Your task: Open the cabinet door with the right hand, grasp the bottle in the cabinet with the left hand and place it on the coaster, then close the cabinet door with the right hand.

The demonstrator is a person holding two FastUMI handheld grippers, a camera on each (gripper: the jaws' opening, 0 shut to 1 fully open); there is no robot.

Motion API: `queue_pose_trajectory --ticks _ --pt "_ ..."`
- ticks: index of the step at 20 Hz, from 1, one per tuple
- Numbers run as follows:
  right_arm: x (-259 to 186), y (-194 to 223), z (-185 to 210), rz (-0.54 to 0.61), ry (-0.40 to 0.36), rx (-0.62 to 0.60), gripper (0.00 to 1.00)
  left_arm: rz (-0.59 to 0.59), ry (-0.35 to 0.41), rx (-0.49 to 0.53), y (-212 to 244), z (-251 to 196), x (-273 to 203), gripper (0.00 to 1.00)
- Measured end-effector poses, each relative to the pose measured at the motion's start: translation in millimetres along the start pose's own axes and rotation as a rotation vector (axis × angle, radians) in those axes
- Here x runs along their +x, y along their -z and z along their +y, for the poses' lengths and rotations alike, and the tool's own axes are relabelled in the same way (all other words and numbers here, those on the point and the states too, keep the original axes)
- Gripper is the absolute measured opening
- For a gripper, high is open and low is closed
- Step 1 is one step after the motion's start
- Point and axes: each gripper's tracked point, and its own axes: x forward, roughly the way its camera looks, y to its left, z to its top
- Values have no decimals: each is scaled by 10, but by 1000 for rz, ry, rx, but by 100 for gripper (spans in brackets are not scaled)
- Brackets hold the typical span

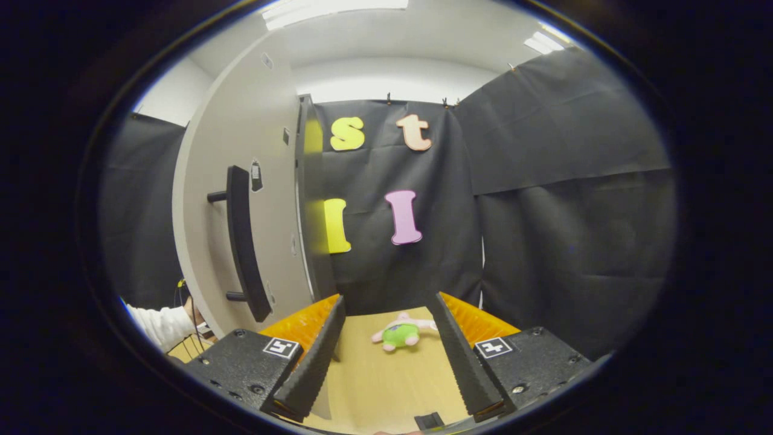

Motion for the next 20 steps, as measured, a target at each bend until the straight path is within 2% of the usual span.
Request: queue_pose_trajectory --ticks 1,6,7,8,9,10,11,13,15,17,20 --pt "-11 4 15 0 0 6 91 -1 1 14 -19 3 -14 54" --pt "-61 12 70 -11 4 3 91 11 34 31 -83 -37 -29 55" --pt "-78 17 79 -11 3 7 91 32 57 42 -89 -85 -49 73" --pt "-83 23 78 -11 7 11 91 59 64 64 -106 -94 -50 58" --pt "-89 33 72 -9 12 14 91 99 73 94 -92 -103 -21 81" --pt "-91 53 57 -6 19 19 91 165 97 122 -32 -150 8 96" --pt "-96 77 50 -2 21 27 91 227 119 151 32 -175 24 88" --pt "-93 116 50 5 25 42 91 354 165 199 174 -190 38 91" --pt "-97 147 23 9 35 47 91 429 206 233 202 -237 72 91" --pt "-95 160 -25 10 49 57 91 532 273 226 253 -353 100 91" --pt "-110 189 -70 11 67 83 91 752 359 185 352 -553 192 91"
